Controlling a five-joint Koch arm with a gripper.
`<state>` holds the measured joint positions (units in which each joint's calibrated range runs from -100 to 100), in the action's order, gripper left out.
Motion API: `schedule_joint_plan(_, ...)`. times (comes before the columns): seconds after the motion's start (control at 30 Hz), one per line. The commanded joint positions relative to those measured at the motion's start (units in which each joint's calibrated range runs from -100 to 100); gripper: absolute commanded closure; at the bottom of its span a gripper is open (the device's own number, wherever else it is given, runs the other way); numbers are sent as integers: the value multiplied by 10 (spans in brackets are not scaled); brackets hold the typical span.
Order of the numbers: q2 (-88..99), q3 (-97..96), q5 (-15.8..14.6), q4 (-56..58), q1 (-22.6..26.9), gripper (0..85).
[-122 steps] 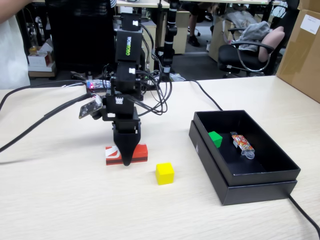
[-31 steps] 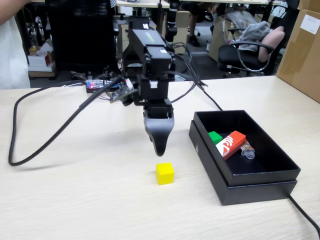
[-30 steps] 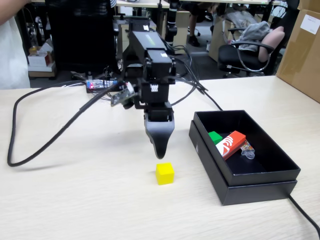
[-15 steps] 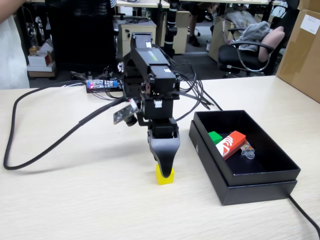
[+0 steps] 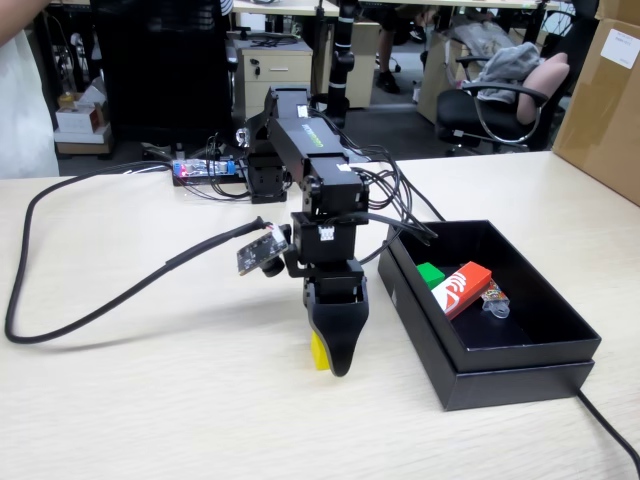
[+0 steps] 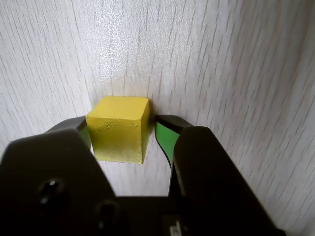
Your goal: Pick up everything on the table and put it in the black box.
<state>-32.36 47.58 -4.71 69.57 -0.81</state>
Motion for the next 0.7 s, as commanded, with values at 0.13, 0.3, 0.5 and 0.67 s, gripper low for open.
schedule_joint_plan(0.13,-3,36,3,-13,-1,810)
schedule_joint_plan(0.3,5,26,5,-13,-4,811)
schedule_joint_plan(0.5,135,1,3,42,-2,811)
schedule_joint_plan(0.67,360,-139,-1,64,17,810)
